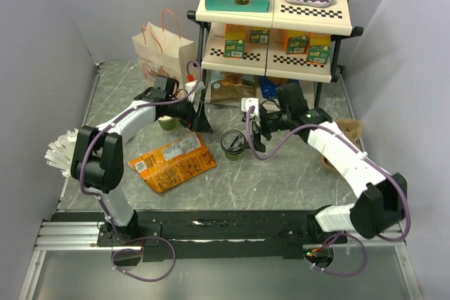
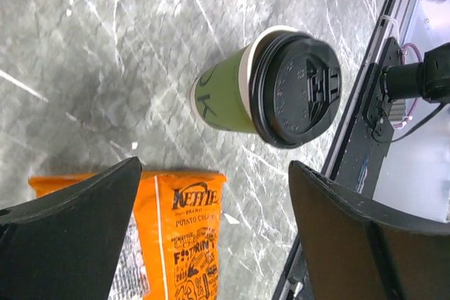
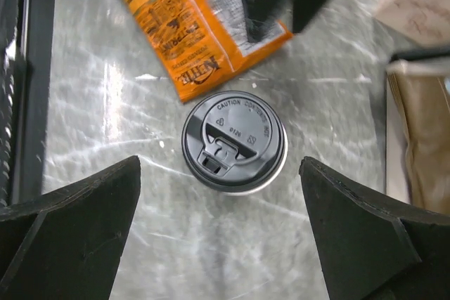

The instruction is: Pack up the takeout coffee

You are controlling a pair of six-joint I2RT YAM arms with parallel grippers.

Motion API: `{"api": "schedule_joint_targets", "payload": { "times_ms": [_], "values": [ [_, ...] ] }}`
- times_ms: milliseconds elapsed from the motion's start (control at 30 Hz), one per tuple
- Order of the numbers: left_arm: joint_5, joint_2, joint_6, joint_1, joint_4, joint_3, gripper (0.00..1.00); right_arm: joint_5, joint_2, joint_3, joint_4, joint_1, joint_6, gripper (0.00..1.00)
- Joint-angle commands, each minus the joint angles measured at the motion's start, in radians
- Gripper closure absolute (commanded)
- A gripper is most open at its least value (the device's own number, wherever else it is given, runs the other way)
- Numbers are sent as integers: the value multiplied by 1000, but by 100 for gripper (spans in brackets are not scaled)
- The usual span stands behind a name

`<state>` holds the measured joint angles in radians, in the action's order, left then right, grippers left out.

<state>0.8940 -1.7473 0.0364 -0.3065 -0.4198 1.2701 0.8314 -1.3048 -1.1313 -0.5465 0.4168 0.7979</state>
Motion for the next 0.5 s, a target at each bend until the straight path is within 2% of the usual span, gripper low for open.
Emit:
{"api": "schedule_joint_targets", "payload": {
  "times_ms": [0, 167, 467],
  "values": [
    [10, 28, -30, -9, 76, 52, 8, 58, -77, -96, -136, 25, 305, 0],
    [3, 26, -70, -2, 84, 60, 9, 60, -183, -200, -254, 45, 431, 0],
    [14, 28, -105, 64, 104, 31, 9, 57, -333, -335, -404, 79, 527, 0]
  ]
}}
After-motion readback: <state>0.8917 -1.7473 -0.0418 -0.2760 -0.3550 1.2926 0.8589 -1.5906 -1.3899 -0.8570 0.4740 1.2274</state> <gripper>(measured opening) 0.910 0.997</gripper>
